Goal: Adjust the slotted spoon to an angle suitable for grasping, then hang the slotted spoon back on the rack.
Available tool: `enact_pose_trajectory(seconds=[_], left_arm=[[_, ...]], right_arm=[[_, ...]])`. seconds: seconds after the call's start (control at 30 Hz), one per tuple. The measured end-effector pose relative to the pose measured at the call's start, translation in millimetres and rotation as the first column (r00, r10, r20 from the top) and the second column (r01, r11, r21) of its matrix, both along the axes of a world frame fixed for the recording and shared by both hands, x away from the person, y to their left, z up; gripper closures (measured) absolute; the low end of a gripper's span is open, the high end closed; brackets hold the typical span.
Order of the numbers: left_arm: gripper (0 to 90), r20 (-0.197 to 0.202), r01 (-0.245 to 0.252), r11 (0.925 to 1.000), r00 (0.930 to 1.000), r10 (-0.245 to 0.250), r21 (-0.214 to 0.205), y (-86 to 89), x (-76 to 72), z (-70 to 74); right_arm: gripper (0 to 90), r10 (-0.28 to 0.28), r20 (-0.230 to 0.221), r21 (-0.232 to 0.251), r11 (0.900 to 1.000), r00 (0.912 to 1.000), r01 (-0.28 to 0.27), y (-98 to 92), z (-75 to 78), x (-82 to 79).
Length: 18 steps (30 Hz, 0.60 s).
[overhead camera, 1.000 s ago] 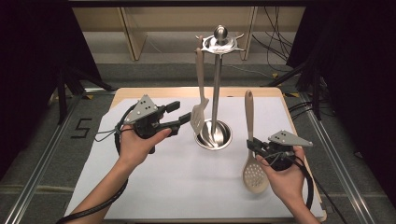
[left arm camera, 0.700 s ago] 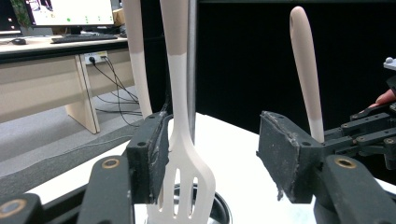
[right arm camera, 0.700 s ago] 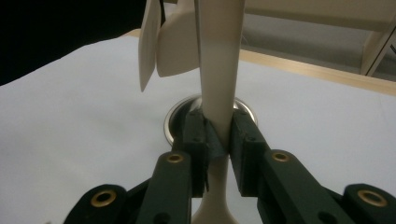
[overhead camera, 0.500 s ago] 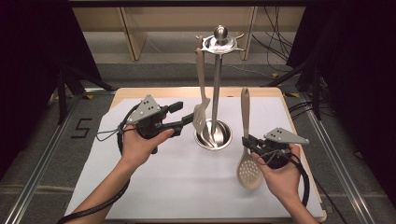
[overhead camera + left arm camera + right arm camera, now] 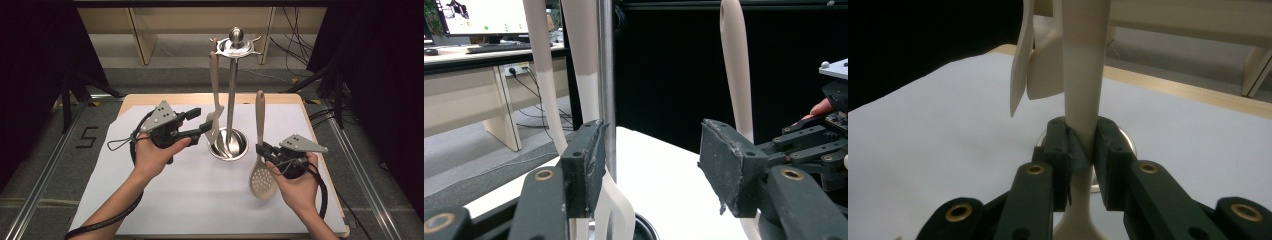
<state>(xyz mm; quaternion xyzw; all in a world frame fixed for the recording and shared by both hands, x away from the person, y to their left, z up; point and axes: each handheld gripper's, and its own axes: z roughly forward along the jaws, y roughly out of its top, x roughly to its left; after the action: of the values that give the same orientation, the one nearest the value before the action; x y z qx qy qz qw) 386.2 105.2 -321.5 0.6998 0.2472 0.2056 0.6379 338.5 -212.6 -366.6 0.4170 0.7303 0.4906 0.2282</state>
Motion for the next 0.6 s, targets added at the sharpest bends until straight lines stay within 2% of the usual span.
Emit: enact_pose_trajectory(seconds=[0.03, 0.07, 0.13, 0.17, 0.2, 0.23, 0.3, 0.33, 0.37, 0.43, 0.47, 0.5, 0.53, 0.57, 0.6], left_arm=[[43.6, 0.001, 0.001, 1.0, 1.0, -0.001, 0.003, -0.2, -0.5, 0.1], [43.9, 0.001, 0.002, 1.0, 1.0, -0.003, 0.002, -0.8, -1.1, 0.2], [44.2, 0.0, 0.009, 1.0, 1.0, -0.009, 0.001, -2.4, -2.2, 0.3], [44.5, 0.0, 0.015, 0.9999, 0.9999, -0.015, 0.001, -3.3, -2.5, 0.6], [44.8, 0.0, 0.017, 0.9999, 0.9999, -0.017, 0.0, -3.9, -2.5, 0.8], [44.8, -0.001, 0.018, 0.9998, 0.9998, -0.018, -0.002, -4.9, -2.4, 1.1], [44.9, 0.004, 0.023, 0.9997, 0.9997, -0.023, -0.003, -7.6, -2.1, 2.0], [45.0, 0.004, 0.028, 0.9996, 0.9996, -0.028, -0.006, -9.7, -2.3, 2.5], [45.0, 0.005, 0.035, 0.9994, 0.9994, -0.035, -0.007, -12.8, -2.8, 3.2], [45.0, 0.003, 0.049, 0.9987, 0.9988, -0.049, -0.009, -18.1, -4.0, 3.9], [44.9, 0.0, 0.063, 0.998, 0.998, -0.063, -0.013, -22.2, -4.7, 4.3], [45.0, -0.007, 0.073, 0.9972, 0.9973, -0.073, -0.017, -25.4, -5.2, 4.6], [45.1, -0.013, 0.078, 0.9967, 0.9969, -0.078, -0.022, -27.7, -5.5, 4.7], [45.2, -0.017, 0.084, 0.9962, 0.9963, -0.084, -0.025, -30.6, -5.4, 5.0], [45.2, -0.017, 0.088, 0.9958, 0.9959, -0.088, -0.027, -33.5, -5.1, 5.4]], right_arm=[[78.7, -0.007, -0.022, 0.012, 0.9999, 0.9997, 0.007, 1.9, 1.0, -1.7], [78.7, 0.003, 0.001, 0.006, 1.0, 1.0, -0.003, 1.9, 0.9, 0.2], [78.7, 0.006, -0.001, 0.01, 0.9999, 1.0, -0.006, 3.7, 2.4, 0.0], [78.7, 0.006, 0.017, -0.008, 0.9999, 0.9998, -0.006, 3.1, 3.3, 0.6], [78.7, 0.002, -0.009, 0.021, 0.9998, 1.0, -0.002, 5.9, 4.4, -1.1], [78.7, -0.001, -0.001, 0.003, 1.0, 1.0, 0.001, 5.4, 5.4, -0.7], [78.7, 0.001, 0.009, 0.012, 0.9999, 1.0, -0.001, 7.0, 6.0, 0.4], [78.7, -0.005, 0.036, -0.001, 1.0, 0.9993, 0.005, 7.0, 6.3, 1.3], [78.7, -0.004, 0.011, 0.007, 1.0, 0.9999, 0.003, 8.2, 7.3, 0.3], [78.7, 0.003, 0.021, -0.004, 1.0, 0.9998, -0.003, 9.1, 8.5, 0.7], [78.7, -0.001, 0.005, 0.018, 0.9998, 1.0, 0.001, 11.9, 8.4, 0.2], [78.7, 0.009, 0.026, -0.003, 1.0, 0.9996, -0.009, 11.9, 8.9, 1.8], [78.7, 0.012, 0.01, 0.003, 0.9999, 0.9999, -0.013, 13.4, 9.9, 1.0], [78.7, 0.01, 0.029, -0.004, 0.9999, 0.9995, -0.01, 13.6, 10.2, 1.7], [78.7, -0.001, 0.004, 0.009, 1.0, 1.0, 0.0, 15.8, 11.1, -0.1]])
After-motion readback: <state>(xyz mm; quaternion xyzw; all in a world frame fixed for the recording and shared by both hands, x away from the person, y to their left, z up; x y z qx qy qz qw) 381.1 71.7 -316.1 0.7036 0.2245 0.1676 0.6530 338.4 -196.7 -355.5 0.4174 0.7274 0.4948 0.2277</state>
